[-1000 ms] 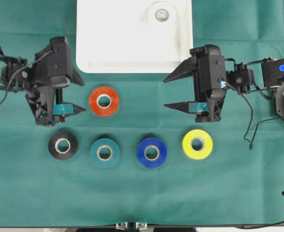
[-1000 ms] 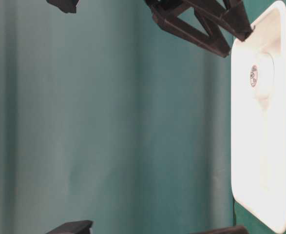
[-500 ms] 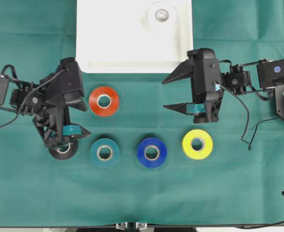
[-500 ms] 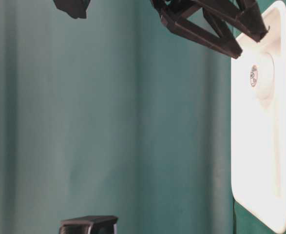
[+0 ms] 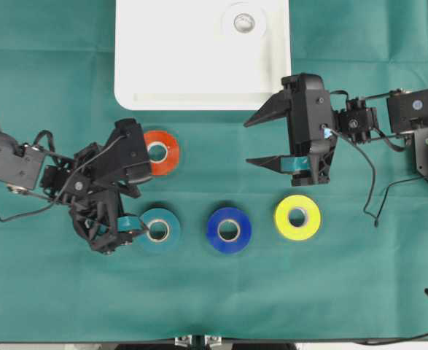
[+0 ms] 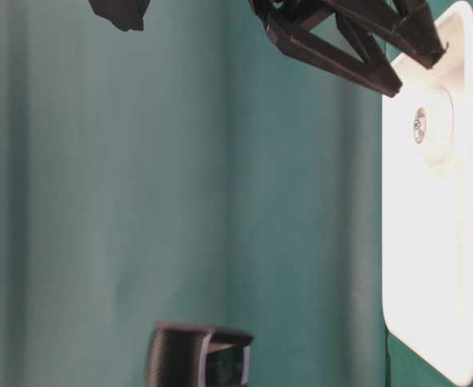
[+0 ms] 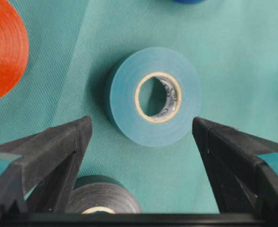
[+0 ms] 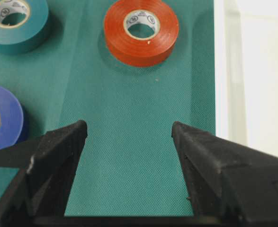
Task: Put the tape alternately from left to right into the white case.
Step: 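Lower the left gripper onto the teal tape roll and grasp it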
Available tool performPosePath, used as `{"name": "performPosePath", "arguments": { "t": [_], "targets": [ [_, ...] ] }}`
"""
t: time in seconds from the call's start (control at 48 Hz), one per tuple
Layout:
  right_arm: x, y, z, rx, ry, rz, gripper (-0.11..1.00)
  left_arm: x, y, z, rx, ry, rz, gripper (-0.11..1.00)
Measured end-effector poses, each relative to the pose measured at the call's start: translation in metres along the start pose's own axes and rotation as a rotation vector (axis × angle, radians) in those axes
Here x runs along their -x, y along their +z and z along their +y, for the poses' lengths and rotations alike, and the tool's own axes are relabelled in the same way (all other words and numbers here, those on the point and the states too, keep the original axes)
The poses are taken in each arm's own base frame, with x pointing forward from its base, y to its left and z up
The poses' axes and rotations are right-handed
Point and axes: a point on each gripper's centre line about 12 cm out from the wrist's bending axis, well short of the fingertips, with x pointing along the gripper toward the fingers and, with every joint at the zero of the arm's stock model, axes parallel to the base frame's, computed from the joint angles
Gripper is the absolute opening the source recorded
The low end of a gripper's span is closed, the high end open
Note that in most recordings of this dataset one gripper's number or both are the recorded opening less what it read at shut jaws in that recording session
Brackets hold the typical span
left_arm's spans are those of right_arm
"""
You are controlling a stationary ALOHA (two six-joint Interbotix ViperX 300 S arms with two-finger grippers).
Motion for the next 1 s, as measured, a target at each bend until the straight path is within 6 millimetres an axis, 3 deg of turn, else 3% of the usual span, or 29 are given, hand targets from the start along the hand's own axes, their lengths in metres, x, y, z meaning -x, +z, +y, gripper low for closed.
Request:
{"name": "performPosePath", "arguments": {
  "t": [0.542,1.0],
  "targets": [
    [-0.002,-0.004,-0.001,-0.002,-0.003,0.018,0.79,-0.028,0.002,0.002,0.048,0.044,0.045,0.65],
    [-0.002,-0.004,-0.001,-0.002,-0.003,0.020,0.79,-0.047,-0.006,0.016,0.059,0.115,0.121,0.65]
  ]
}}
